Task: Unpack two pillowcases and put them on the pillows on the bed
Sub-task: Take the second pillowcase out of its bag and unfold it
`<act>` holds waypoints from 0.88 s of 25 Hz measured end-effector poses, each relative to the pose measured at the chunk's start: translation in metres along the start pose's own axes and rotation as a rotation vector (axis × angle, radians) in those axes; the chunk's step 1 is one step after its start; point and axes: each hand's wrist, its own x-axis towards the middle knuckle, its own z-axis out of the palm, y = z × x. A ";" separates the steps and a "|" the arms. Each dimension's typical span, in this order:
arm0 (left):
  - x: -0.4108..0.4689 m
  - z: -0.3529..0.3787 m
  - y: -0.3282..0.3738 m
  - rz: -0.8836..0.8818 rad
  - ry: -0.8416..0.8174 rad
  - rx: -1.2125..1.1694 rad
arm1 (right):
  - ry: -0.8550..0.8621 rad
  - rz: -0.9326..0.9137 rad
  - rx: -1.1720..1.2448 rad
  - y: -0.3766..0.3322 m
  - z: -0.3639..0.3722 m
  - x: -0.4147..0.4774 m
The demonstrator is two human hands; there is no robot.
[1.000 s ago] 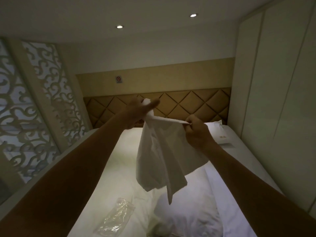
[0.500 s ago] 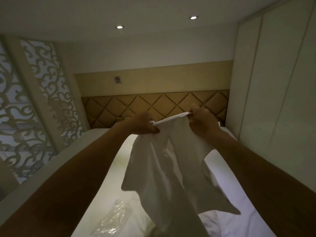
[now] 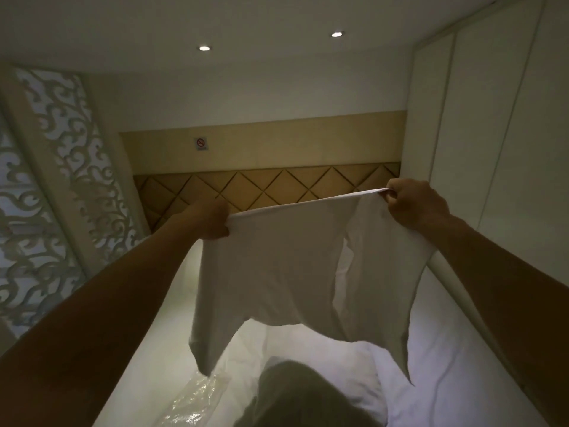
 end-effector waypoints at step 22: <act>-0.001 -0.103 0.111 -0.076 0.527 -0.023 | -0.530 0.087 0.174 0.130 0.052 -0.063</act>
